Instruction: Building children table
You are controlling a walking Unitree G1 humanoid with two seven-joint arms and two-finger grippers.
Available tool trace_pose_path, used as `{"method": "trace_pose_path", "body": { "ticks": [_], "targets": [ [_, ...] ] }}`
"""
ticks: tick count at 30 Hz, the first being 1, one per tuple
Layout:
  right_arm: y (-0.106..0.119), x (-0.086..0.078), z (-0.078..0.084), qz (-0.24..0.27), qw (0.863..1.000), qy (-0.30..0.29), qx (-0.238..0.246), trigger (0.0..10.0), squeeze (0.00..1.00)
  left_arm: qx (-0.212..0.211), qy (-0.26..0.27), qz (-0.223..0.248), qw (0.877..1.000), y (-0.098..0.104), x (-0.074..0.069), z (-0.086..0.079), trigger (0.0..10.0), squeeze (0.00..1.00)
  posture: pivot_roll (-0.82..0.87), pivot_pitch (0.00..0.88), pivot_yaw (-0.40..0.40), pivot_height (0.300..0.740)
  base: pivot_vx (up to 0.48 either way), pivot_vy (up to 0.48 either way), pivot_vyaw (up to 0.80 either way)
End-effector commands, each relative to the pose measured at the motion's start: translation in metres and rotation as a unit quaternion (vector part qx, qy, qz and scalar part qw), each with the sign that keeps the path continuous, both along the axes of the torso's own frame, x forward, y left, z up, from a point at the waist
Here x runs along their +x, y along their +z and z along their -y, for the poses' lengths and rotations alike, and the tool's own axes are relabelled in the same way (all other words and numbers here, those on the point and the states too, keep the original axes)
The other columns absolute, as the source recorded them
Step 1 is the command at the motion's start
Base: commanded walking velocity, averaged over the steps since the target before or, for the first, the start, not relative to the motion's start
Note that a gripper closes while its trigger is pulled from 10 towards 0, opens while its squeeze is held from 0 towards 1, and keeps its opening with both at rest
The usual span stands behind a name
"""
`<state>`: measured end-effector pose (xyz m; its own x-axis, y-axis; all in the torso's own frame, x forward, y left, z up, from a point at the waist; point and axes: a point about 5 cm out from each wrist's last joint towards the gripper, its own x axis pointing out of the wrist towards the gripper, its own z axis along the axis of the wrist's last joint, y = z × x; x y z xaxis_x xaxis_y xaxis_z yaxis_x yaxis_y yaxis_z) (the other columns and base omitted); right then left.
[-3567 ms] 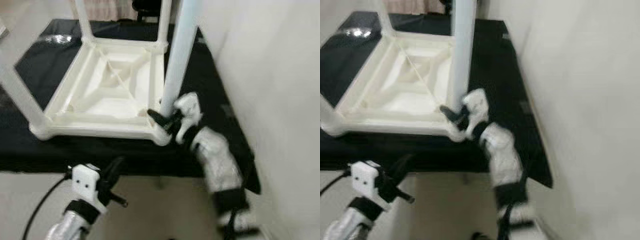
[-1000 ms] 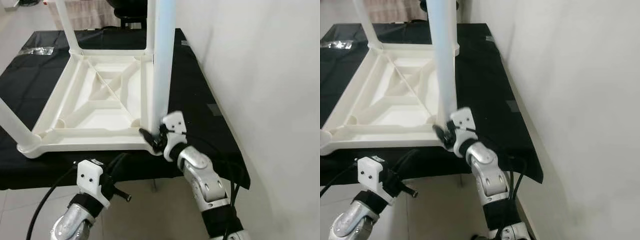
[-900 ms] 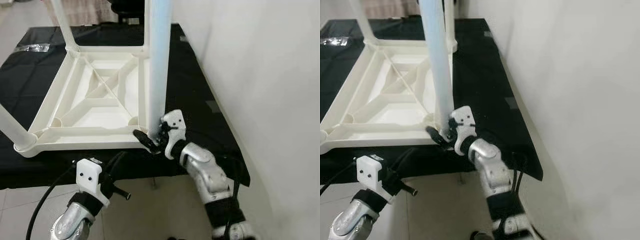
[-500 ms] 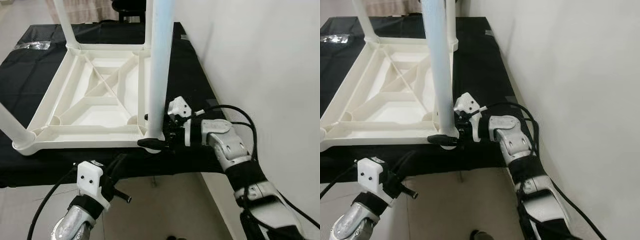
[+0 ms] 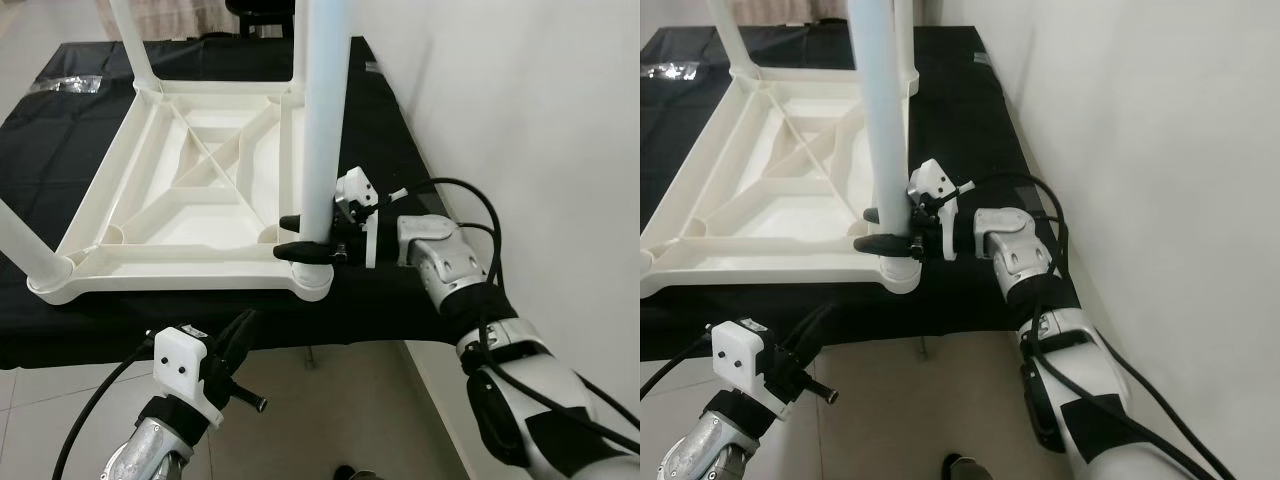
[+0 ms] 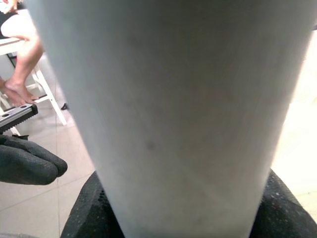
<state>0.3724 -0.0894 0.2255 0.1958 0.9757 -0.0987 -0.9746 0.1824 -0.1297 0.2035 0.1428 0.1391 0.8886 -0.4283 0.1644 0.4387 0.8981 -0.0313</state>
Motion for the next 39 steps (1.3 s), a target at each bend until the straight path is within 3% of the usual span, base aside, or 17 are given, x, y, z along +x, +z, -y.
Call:
{"method": "trace_pose_path", "body": {
  "ticks": [1,6,7,8,9,11,14,15,19,20,23,24,28,29,32,33,39],
  "targets": [
    [-0.004,0.001,0.007,-0.020,1.000,-0.002,0.011,0.0,0.00,0.000,0.001,-0.010,1.000,-0.003,-0.003,-0.001,10.0,0.00,0.07,0.248,-0.068,0.740,0.000,0.000,0.00],
    [-0.033,-0.007,0.020,-0.032,0.992,-0.119,0.030,0.0,0.00,0.000,0.002,-0.010,1.000,-0.002,-0.002,-0.002,10.0,0.00,0.05,0.257,-0.079,0.740,0.000,0.000,0.00],
    [-0.053,-0.011,0.012,-0.019,0.962,-0.270,0.021,0.0,0.00,0.001,0.002,-0.010,1.000,-0.002,-0.002,-0.004,10.0,0.00,0.04,0.265,-0.073,0.740,0.000,0.000,0.00],
    [-0.053,-0.011,0.012,-0.019,0.962,-0.270,0.021,0.0,0.00,0.001,0.002,-0.010,1.000,-0.002,-0.002,-0.004,10.0,0.00,0.04,0.265,-0.073,0.740,0.000,0.000,0.00],
    [-0.071,-0.023,0.009,-0.037,0.910,-0.411,0.033,0.0,0.00,0.002,0.003,-0.009,1.000,-0.001,-0.001,-0.006,10.0,0.00,0.03,0.271,-0.058,0.740,0.000,0.000,0.00],
    [-0.092,-0.050,-0.008,-0.068,0.896,-0.439,0.021,0.0,0.00,0.002,0.003,-0.009,1.000,0.000,0.000,-0.007,10.0,0.00,0.03,0.274,-0.048,0.740,0.000,0.000,0.00],
    [-0.093,-0.066,-0.021,-0.051,0.893,-0.447,0.018,0.0,0.00,0.004,0.001,-0.010,1.000,0.000,0.002,-0.008,10.0,0.00,0.02,0.276,-0.041,0.740,0.000,0.000,0.00],
    [-0.093,-0.072,-0.044,-0.047,0.925,-0.376,0.019,0.0,0.00,0.003,-0.007,-0.013,1.000,-0.002,0.007,-0.007,10.0,0.00,0.01,0.250,-0.025,0.740,0.000,0.000,0.00],
    [-0.094,-0.067,-0.048,-0.041,0.933,-0.357,0.009,0.0,0.00,0.002,-0.014,-0.015,1.000,-0.003,0.011,-0.006,10.0,0.00,0.01,0.237,-0.035,0.740,0.000,0.000,0.00],
    [-0.093,-0.064,-0.050,-0.037,0.936,-0.351,0.008,9.5,0.00,0.004,-0.011,-0.013,1.000,-0.004,0.011,-0.006,10.0,0.00,0.01,0.237,-0.034,0.740,0.000,0.000,0.00],
    [-0.090,-0.066,-0.051,-0.037,0.934,-0.356,0.009,9.5,0.00,0.005,-0.007,-0.011,1.000,-0.004,0.011,-0.006,10.0,0.00,0.01,0.237,-0.034,0.740,0.000,0.000,0.00],
    [-0.082,-0.068,-0.054,-0.047,0.941,-0.333,0.035,10.0,1.00,0.004,-0.002,-0.010,1.000,-0.004,0.011,-0.006,10.0,0.00,0.01,0.229,-0.043,0.740,0.000,0.000,0.00],
    [-0.059,-0.068,-0.055,-0.045,0.956,-0.279,0.075,10.0,1.00,0.002,0.002,-0.010,1.000,-0.004,0.013,-0.005,10.0,0.00,0.00,0.219,-0.051,0.740,0.000,0.000,0.00],
    [-0.048,-0.065,-0.053,-0.037,0.964,-0.249,0.088,10.0,0.71,0.001,0.002,-0.010,1.000,-0.004,0.013,-0.005,10.0,0.00,0.00,0.216,-0.053,0.740,0.000,0.000,0.00],
    [-0.036,-0.062,-0.049,-0.015,0.974,-0.207,0.088,10.0,0.71,0.000,0.001,-0.011,1.000,-0.005,0.013,-0.004,10.0,0.00,0.00,0.211,-0.051,0.740,0.000,0.000,0.00],
    [-0.026,-0.058,-0.045,0.009,0.984,-0.158,0.078,10.0,0.00,0.000,-0.001,-0.012,1.000,-0.005,0.013,-0.004,10.0,0.00,0.00,0.209,-0.049,0.740,0.000,0.000,0.00],
    [-0.009,-0.041,-0.028,0.058,0.998,0.003,0.009,10.0,0.00,0.000,-0.010,-0.017,1.000,-0.006,0.011,-0.003,10.0,0.00,0.02,0.209,-0.044,0.740,0.000,0.000,0.00]
  ]
}}
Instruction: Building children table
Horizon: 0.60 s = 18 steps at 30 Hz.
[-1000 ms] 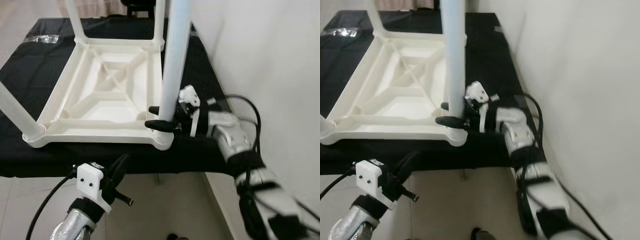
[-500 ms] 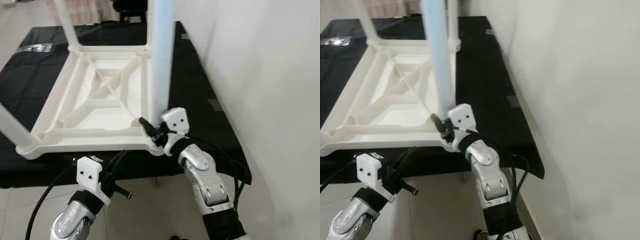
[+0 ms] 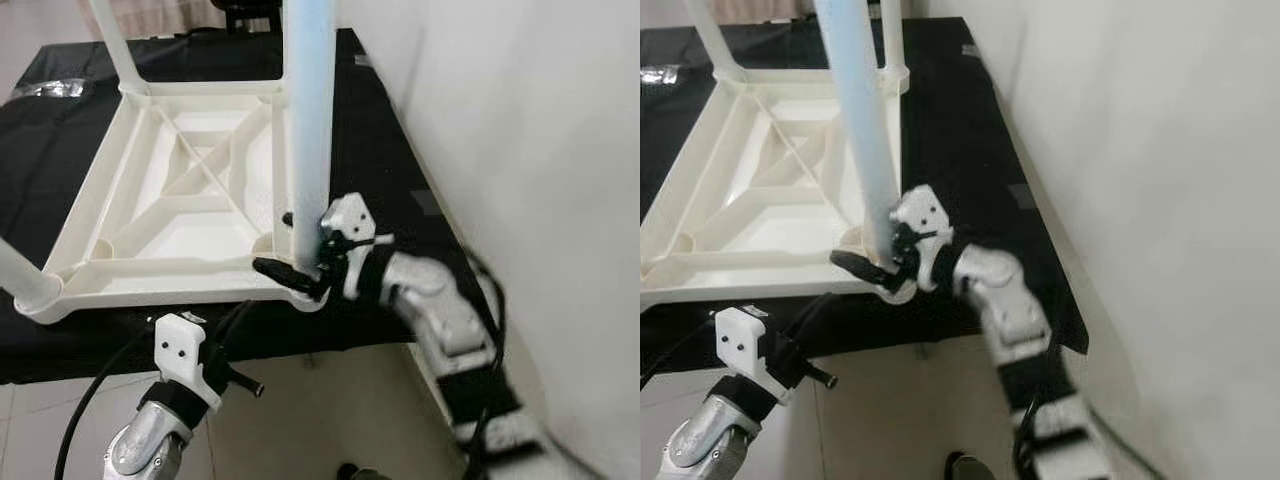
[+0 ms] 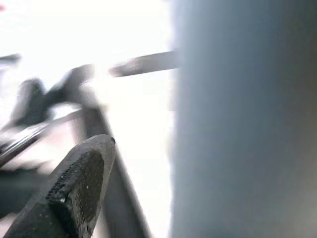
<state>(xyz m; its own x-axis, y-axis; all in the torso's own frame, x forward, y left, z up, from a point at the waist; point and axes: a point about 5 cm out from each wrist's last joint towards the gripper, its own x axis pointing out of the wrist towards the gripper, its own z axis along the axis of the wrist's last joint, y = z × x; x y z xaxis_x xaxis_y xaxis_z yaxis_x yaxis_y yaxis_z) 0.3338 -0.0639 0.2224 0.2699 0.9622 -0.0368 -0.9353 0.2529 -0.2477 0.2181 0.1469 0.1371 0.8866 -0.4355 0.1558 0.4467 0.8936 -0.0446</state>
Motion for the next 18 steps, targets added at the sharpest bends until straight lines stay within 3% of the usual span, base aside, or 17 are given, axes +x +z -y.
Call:
{"method": "trace_pose_path", "body": {
  "ticks": [1,6,7,8,9,15,16,18],
  "targets": [
    [-0.004,0.002,0.001,-0.011,0.998,0.056,-0.018,10.0,0.00,0.004,-0.006,-0.011,1.000,-0.005,-0.004,0.001,10.0,0.00,0.02,0.210,-0.044,0.740,0.000,0.000,0.00],
    [0.000,0.010,0.003,-0.034,0.996,0.076,-0.019,10.0,0.00,0.006,-0.008,-0.013,1.000,-0.005,-0.006,0.002,10.0,0.00,0.04,0.212,-0.044,0.740,0.000,0.000,0.00],
    [0.001,0.013,0.004,-0.046,0.995,0.085,-0.020,1.5,0.00,0.006,-0.009,-0.014,1.000,-0.005,-0.007,0.002,10.0,0.00,0.04,0.212,-0.043,0.740,0.000,0.000,0.00],
    [0.001,0.013,0.004,-0.046,0.995,0.085,-0.020,1.5,0.00,0.006,-0.009,-0.014,1.000,-0.005,-0.007,0.002,10.0,0.00,0.04,0.212,-0.043,0.740,0.000,0.000,0.00],
    [0.002,0.014,0.006,-0.057,0.994,0.095,-0.023,0.0,0.00,0.006,-0.016,-0.017,1.000,-0.006,-0.008,0.003,10.0,0.00,0.04,0.212,-0.043,0.740,0.000,0.000,0.00],
    [0.001,0.018,0.014,-0.072,0.992,0.104,-0.018,0.0,0.00,0.001,-0.030,-0.023,0.999,-0.007,-0.010,0.005,10.0,0.00,0.04,0.211,-0.038,0.740,0.000,0.000,0.00],
    [-0.003,0.017,0.024,-0.064,0.994,0.082,-0.013,0.0,0.00,0.000,-0.033,-0.023,0.999,-0.007,-0.010,0.006,10.0,0.00,0.03,0.215,-0.039,0.740,0.000,0.000,0.00],
    [-0.005,0.017,0.027,-0.061,0.995,0.077,-0.011,0.0,0.00,-0.001,-0.034,-0.023,0.999,-0.007,-0.010,0.006,10.0,0.00,0.03,0.215,-0.039,0.740,0.000,0.000,0.00]
  ]
}}
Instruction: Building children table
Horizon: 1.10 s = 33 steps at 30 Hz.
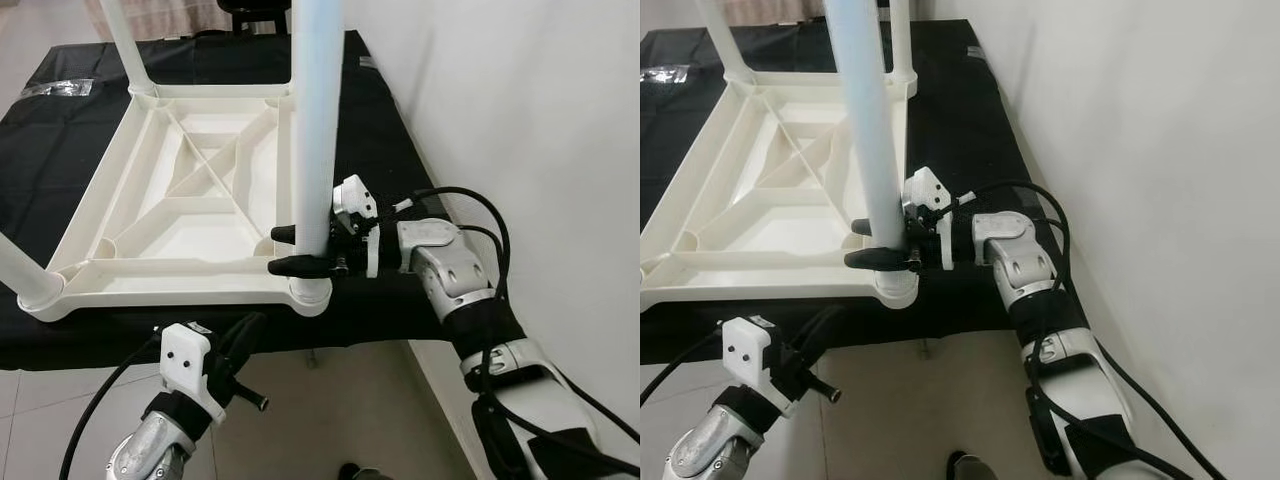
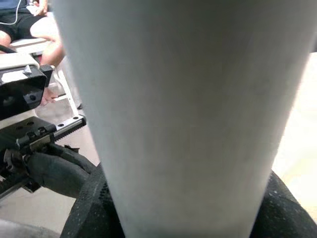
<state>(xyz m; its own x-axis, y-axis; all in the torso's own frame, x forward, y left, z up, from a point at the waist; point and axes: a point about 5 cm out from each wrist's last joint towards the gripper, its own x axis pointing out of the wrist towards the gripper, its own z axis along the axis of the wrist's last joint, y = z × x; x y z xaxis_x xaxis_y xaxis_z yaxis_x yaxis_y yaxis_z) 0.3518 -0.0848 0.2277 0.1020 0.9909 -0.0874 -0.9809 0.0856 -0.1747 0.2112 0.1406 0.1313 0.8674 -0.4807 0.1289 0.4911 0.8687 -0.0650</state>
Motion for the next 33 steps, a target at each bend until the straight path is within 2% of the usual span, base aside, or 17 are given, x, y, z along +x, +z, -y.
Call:
{"method": "trace_pose_path", "body": {
  "ticks": [1,3,4,6,7,8,9,10,11,14,21,22,23,24,25,29,33],
  "targets": [
    [-0.012,-0.001,0.011,-0.012,0.999,-0.032,0.009,0.0,0.00,0.002,-0.008,-0.007,1.000,-0.001,-0.003,-0.001,10.0,0.00,0.03,0.222,-0.041,0.740,0.000,0.000,0.00],
    [-0.014,-0.001,0.013,-0.007,0.999,-0.049,0.012,0.0,0.00,0.002,-0.008,-0.007,1.000,0.000,-0.003,-0.001,10.0,0.00,0.03,0.222,-0.041,0.740,0.000,0.000,0.00],
    [-0.020,-0.004,0.018,-0.014,0.995,-0.099,0.026,0.0,0.00,0.001,-0.008,-0.006,1.000,0.000,-0.003,-0.002,10.0,0.00,0.01,0.237,-0.046,0.740,0.000,0.000,0.00],
    [-0.041,-0.015,0.017,-0.059,0.968,-0.233,0.066,0.0,0.00,0.001,-0.008,-0.005,1.000,0.001,-0.004,-0.003,10.0,0.00,0.01,0.245,-0.049,0.740,0.000,0.000,0.00],
    [-0.056,-0.021,0.013,-0.069,0.933,-0.345,0.070,0.0,0.00,0.002,-0.007,-0.005,1.000,0.002,-0.004,-0.005,10.0,0.00,0.00,0.253,-0.045,0.740,0.000,0.000,0.00],
    [-0.056,-0.021,0.013,-0.069,0.933,-0.345,0.070,0.0,0.00,0.002,-0.007,-0.005,1.000,0.002,-0.004,-0.005,10.0,0.00,0.00,0.253,-0.045,0.740,0.000,0.000,0.00],
    [-0.064,-0.025,0.010,-0.071,0.904,-0.416,0.070,0.0,0.00,0.002,-0.007,-0.004,1.000,0.003,-0.004,-0.006,10.0,0.00,0.00,0.256,-0.041,0.740,0.000,0.000,0.00],
    [-0.064,-0.025,0.010,-0.071,0.904,-0.416,0.070,0.0,0.00,0.002,-0.007,-0.004,1.000,0.003,-0.004,-0.006,10.0,0.00,0.00,0.256,-0.041,0.740,0.000,0.000,0.00],
    [-0.081,-0.043,-0.001,-0.091,0.882,-0.458,0.056,0.0,0.00,0.002,-0.006,-0.004,1.000,0.003,-0.004,-0.008,10.0,0.00,-0.01,0.263,-0.033,0.740,0.000,0.000,0.00],
    [-0.085,-0.060,-0.023,-0.043,0.889,-0.456,0.021,0.0,0.00,0.006,-0.008,-0.007,1.000,0.002,-0.001,-0.009,10.0,0.00,-0.02,0.252,-0.007,0.740,0.000,0.000,0.00],
    [-0.088,-0.058,-0.029,-0.048,0.896,-0.442,0.012,0.0,0.00,0.008,-0.017,-0.010,1.000,0.000,0.003,-0.010,10.0,0.00,-0.01,0.238,-0.025,0.740,0.000,0.000,0.00],
    [-0.086,-0.060,-0.033,-0.050,0.897,-0.439,0.015,5.8,0.00,0.008,-0.012,-0.008,1.000,0.000,0.004,-0.010,10.0,0.00,-0.01,0.233,-0.029,0.740,0.000,0.000,0.00],
    [-0.084,-0.061,-0.034,-0.053,0.897,-0.438,0.018,5.8,0.00,0.008,-0.007,-0.006,1.000,0.000,0.005,-0.010,10.0,0.00,-0.01,0.233,-0.029,0.740,0.000,0.000,0.00],
    [-0.079,-0.062,-0.038,-0.061,0.903,-0.423,0.035,10.0,0.00,0.007,-0.002,-0.004,1.000,0.001,0.005,-0.010,10.0,0.00,0.00,0.226,-0.035,0.740,0.000,0.000,0.00],
    [-0.074,-0.062,-0.040,-0.068,0.911,-0.402,0.053,10.0,1.00,0.007,0.000,-0.003,1.000,0.001,0.005,-0.009,10.0,0.00,0.00,0.225,-0.036,0.740,0.000,0.000,0.00],
    [-0.062,-0.061,-0.044,-0.075,0.928,-0.354,0.084,10.0,1.00,0.007,0.001,-0.003,1.000,0.000,0.006,-0.009,10.0,0.00,0.00,0.223,-0.037,0.740,0.000,0.000,0.00],
    [-0.036,-0.048,-0.034,-0.026,0.969,-0.228,0.094,10.0,1.00,0.005,-0.001,-0.004,1.000,0.000,0.006,-0.008,10.0,0.00,0.00,0.219,-0.031,0.740,0.000,0.000,0.00]
  ]
}}
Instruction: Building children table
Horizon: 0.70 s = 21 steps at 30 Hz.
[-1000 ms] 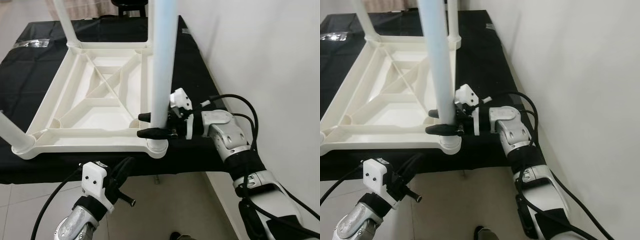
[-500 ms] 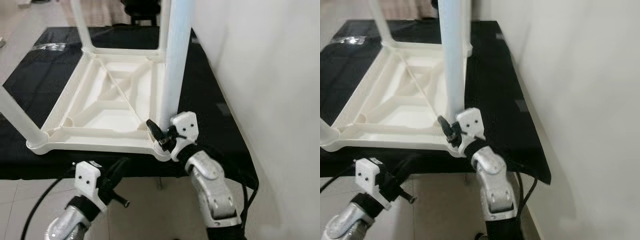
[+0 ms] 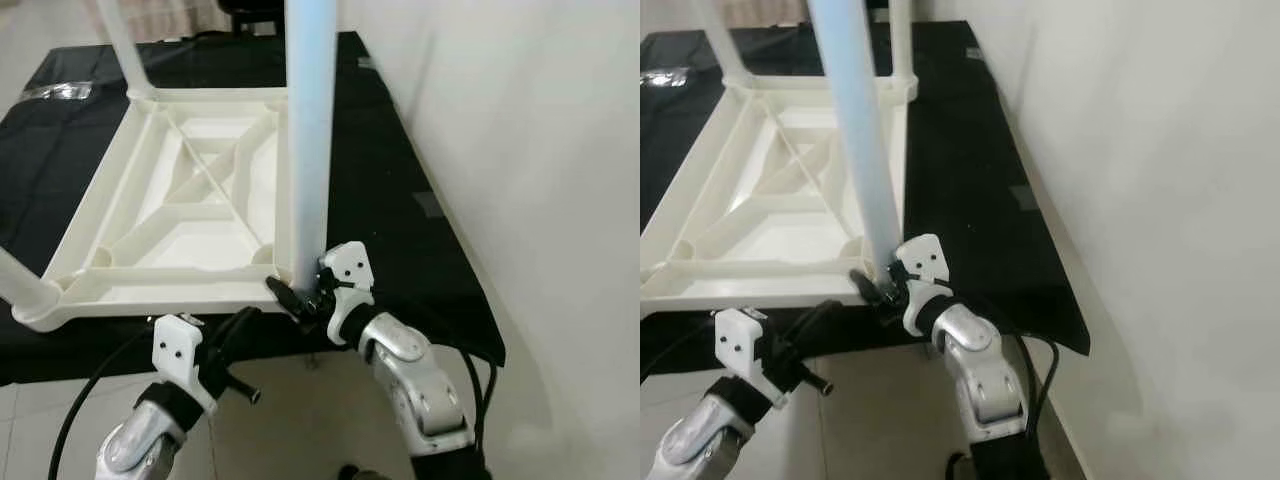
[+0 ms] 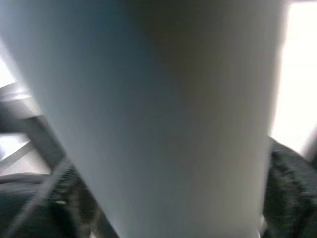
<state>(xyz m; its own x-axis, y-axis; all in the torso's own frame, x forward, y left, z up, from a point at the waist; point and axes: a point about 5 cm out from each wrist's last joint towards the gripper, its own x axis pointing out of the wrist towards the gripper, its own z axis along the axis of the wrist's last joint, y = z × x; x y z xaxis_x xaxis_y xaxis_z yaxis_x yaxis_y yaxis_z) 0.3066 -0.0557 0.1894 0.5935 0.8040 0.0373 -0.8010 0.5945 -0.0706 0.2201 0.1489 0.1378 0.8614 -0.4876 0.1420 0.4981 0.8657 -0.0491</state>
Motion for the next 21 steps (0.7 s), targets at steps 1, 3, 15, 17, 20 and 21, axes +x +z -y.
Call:
{"method": "trace_pose_path", "body": {
  "ticks": [1,3,15,17,20,21],
  "targets": [
    [0.007,0.001,0.002,0.024,0.997,0.075,-0.003,10.0,0.92,0.001,0.001,-0.014,1.000,-0.007,-0.004,0.001,10.0,0.00,0.00,0.218,-0.036,0.740,0.000,0.000,0.00],
    [0.013,0.010,0.018,0.040,0.989,0.131,-0.047,10.0,0.00,0.000,-0.001,-0.015,1.000,-0.007,-0.004,0.001,10.0,0.00,0.00,0.220,-0.035,0.740,0.000,0.000,0.00],
    [0.032,0.040,0.055,0.002,0.970,0.230,-0.083,0.0,0.00,0.002,-0.001,-0.018,1.000,-0.008,-0.007,0.003,10.0,0.00,0.01,0.227,-0.037,0.740,0.000,0.000,0.00],
    [0.033,0.042,0.056,0.002,0.970,0.228,-0.084,0.0,0.00,0.002,-0.001,-0.018,1.000,-0.008,-0.007,0.003,10.0,0.00,0.01,0.228,-0.036,0.740,0.000,0.000,0.00],
    [0.034,0.046,0.061,0.006,0.971,0.226,-0.082,0.0,0.00,0.001,-0.001,-0.018,1.000,-0.008,-0.007,0.003,10.0,0.00,0.01,0.231,-0.039,0.740,0.000,0.000,0.00],
    [0.034,0.046,0.061,0.006,0.971,0.226,-0.082,0.0,0.00,0.001,-0.001,-0.018,1.000,-0.008,-0.007,0.003,10.0,0.00,0.01,0.231,-0.039,0.740,0.000,0.000,0.00]
  ]
}}
